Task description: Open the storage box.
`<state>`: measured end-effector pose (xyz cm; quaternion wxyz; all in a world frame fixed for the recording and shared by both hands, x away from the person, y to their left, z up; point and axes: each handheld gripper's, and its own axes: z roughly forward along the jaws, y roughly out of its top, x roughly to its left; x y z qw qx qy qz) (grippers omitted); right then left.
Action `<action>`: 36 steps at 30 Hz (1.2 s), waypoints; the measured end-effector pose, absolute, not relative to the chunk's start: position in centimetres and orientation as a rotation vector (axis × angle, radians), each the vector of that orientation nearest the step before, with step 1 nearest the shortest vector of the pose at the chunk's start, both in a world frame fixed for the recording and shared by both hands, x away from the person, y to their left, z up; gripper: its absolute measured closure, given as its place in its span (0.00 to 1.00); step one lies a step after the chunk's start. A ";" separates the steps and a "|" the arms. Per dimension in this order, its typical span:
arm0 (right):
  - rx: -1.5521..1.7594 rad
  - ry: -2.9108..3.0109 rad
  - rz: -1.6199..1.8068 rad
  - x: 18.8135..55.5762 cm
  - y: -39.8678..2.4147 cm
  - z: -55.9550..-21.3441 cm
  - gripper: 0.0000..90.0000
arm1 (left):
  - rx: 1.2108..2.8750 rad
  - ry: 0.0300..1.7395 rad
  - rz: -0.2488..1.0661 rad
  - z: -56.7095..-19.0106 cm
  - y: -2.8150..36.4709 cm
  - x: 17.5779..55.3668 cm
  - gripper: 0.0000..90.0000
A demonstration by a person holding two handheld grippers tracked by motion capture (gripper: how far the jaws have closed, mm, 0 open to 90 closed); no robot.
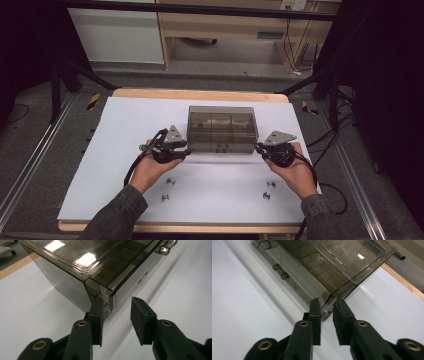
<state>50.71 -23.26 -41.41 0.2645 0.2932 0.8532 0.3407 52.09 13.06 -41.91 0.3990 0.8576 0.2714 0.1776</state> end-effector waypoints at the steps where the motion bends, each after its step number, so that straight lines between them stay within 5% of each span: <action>1: 0.792 2.306 0.921 50.7 -23.3 -41.4 0.89 | 2.170 0.683 0.444 -41.9 13.1 52.1 0.73; 13: 0.770 2.371 0.957 51.0 -23.8 -41.1 0.91 | 2.196 0.701 0.424 -41.6 13.4 52.5 0.91; 36: 0.733 2.427 0.990 49.1 -24.4 -40.5 0.92 | 2.211 0.656 0.416 -41.1 13.6 49.8 0.92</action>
